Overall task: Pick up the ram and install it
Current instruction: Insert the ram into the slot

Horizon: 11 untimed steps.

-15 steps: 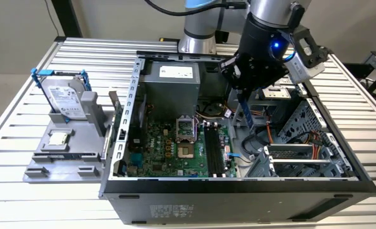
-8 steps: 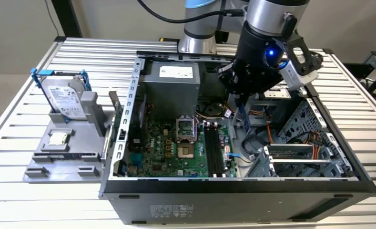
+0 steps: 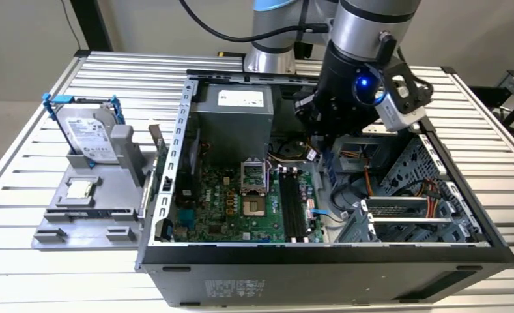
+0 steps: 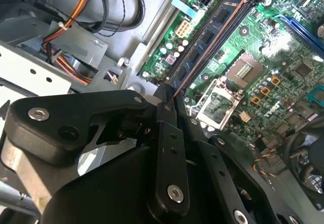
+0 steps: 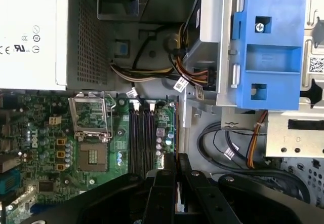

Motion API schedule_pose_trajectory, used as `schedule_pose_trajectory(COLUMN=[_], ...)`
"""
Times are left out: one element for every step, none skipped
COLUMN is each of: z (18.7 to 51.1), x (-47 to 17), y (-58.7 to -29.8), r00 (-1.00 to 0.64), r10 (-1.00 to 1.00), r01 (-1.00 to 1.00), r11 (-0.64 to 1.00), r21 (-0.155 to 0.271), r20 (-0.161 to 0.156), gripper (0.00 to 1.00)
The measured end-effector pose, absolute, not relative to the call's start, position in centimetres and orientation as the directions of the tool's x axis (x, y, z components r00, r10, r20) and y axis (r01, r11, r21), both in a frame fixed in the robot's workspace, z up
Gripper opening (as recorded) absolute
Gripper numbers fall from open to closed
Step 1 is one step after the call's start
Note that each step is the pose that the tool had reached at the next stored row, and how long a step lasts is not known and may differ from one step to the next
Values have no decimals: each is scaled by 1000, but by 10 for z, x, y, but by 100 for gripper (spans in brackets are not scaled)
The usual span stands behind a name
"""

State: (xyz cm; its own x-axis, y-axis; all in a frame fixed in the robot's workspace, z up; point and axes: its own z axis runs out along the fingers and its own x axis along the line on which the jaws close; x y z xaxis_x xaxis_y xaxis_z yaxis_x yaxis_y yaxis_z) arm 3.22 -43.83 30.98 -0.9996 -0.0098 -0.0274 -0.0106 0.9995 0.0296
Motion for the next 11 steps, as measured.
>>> schedule_pose_trajectory(z=[308,306,305,303,301,299,297,295,294,292,290], x=[32,32,32,31,31,31,31,31,31,31,31], y=[-438,-438,-438,-438,-438,-438,-438,-438,-438,-438,-438], r00=[-1000,-1000,-1000,-1000,-1000,-1000,-1000,-1000,-1000,-1000,-1000], r10=[-9,-9,-9,-8,-7,-7,-6,-6,-6,-6,-6], r01=[-10,-10,-9,-9,-8,-7,-7,-7,-7,-7,-7], r11=[1000,1000,1000,1000,1000,1000,1000,1000,1000,1000,1000], r21=[29,29,29,29,29,29,29,29,29,29,29], r20=[-27,-27,-27,-27,-27,-27,-27,-27,-27,-27,-27], gripper=[0,0,0,0,0,0,0,0,0,0,0])
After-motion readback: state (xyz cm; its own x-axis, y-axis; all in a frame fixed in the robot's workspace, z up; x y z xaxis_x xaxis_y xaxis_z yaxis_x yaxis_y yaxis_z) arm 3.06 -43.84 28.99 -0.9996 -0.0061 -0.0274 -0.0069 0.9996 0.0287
